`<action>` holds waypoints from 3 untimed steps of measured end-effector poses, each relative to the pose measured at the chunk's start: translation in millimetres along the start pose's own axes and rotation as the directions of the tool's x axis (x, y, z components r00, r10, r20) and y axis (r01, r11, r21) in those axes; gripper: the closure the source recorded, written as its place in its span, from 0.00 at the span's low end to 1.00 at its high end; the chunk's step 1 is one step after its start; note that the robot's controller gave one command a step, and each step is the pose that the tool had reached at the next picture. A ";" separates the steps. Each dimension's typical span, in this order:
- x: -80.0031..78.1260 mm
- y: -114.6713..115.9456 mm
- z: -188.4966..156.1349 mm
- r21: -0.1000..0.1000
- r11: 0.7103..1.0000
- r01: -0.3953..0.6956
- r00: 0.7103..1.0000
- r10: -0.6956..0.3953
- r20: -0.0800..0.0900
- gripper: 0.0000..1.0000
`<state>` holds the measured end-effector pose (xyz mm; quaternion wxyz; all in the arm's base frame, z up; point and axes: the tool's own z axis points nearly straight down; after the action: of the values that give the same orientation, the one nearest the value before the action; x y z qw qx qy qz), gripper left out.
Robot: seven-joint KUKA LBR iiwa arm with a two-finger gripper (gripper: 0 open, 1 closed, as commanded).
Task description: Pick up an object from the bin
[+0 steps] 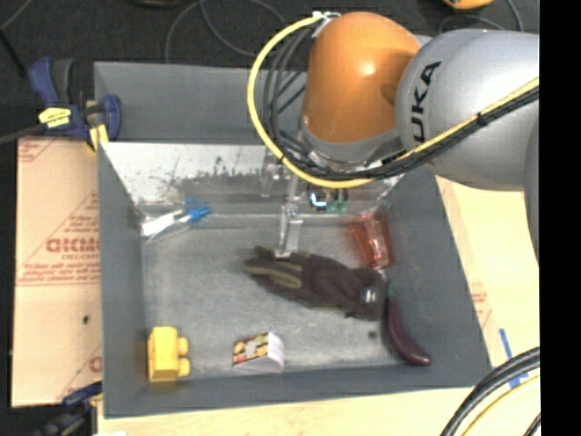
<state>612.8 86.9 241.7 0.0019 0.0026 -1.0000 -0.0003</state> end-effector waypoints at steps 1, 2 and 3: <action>-1.1 -0.4 -5.2 -0.001 1.000 -0.002 1.000 0.002 0.008 0.00; 17.4 -15.0 30.5 0.000 0.998 0.058 0.998 -0.058 0.012 0.00; 20.2 -28.6 81.9 0.000 0.997 0.083 0.996 -0.083 0.014 0.00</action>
Offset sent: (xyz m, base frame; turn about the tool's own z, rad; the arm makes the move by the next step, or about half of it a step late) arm -0.0619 -0.0487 -0.1150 -0.1890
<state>592.5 58.3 159.8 -0.0049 0.0442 -0.9990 -0.0005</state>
